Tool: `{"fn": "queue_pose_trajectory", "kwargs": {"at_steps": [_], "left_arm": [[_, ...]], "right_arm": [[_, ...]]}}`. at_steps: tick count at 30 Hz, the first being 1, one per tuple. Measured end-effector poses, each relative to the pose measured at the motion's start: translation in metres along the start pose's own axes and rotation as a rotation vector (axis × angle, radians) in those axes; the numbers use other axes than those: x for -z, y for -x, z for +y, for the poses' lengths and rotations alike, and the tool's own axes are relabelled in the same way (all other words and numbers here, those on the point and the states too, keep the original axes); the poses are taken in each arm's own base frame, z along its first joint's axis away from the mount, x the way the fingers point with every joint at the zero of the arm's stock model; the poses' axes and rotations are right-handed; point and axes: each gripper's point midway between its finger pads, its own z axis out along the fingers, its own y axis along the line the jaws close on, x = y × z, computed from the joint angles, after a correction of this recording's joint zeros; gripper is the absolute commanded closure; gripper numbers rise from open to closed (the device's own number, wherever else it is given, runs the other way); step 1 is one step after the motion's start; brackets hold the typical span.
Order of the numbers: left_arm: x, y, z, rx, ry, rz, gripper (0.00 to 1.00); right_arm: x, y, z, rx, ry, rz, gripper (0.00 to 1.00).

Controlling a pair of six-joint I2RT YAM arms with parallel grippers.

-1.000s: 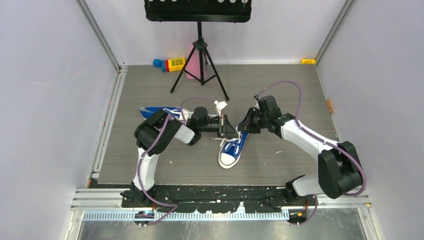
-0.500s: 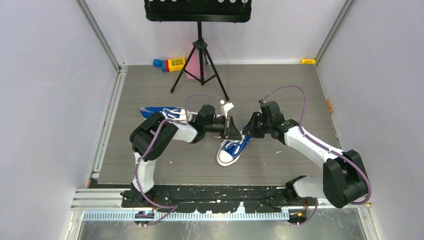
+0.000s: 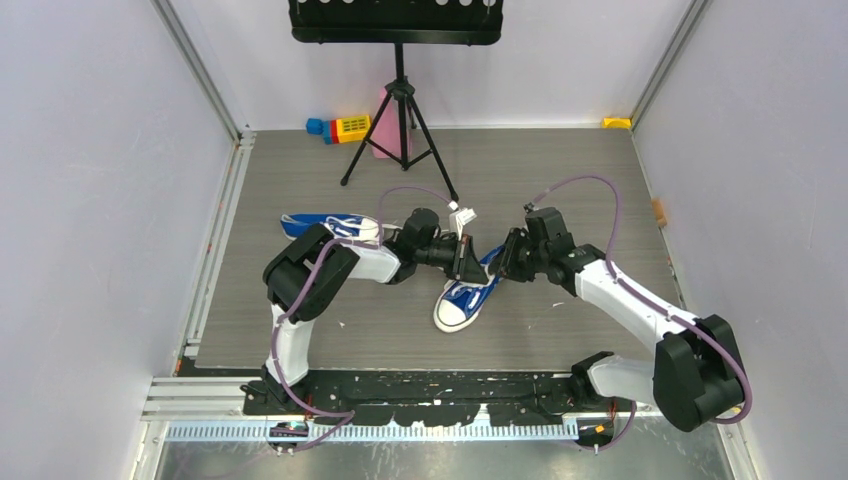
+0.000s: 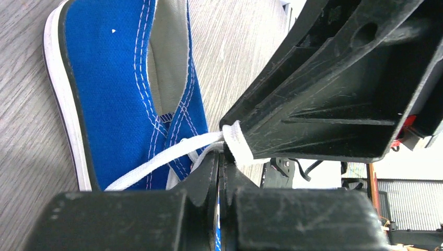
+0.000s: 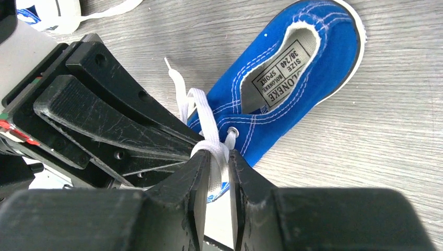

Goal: Tie the shoes

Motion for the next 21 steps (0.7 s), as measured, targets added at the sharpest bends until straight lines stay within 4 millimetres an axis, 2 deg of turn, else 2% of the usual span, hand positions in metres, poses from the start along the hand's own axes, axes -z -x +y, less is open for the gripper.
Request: {"fn": "queue_pose_trajectory", "kwargs": {"at_steps": [10, 16, 21], "left_arm": [[-0.001, -0.003, 0.002, -0.011, 0.012, 0.017, 1.0], [-0.001, -0.006, 0.002, -0.009, 0.014, 0.026, 1.0], [-0.002, -0.005, 0.002, -0.008, 0.016, 0.027, 1.0]], "right_arm": [[0.007, -0.005, -0.007, -0.005, -0.033, 0.011, 0.63], [0.009, -0.005, -0.009, -0.004, -0.044, 0.011, 0.63], [0.013, -0.001, -0.007, 0.006, -0.052, 0.007, 0.66]]}}
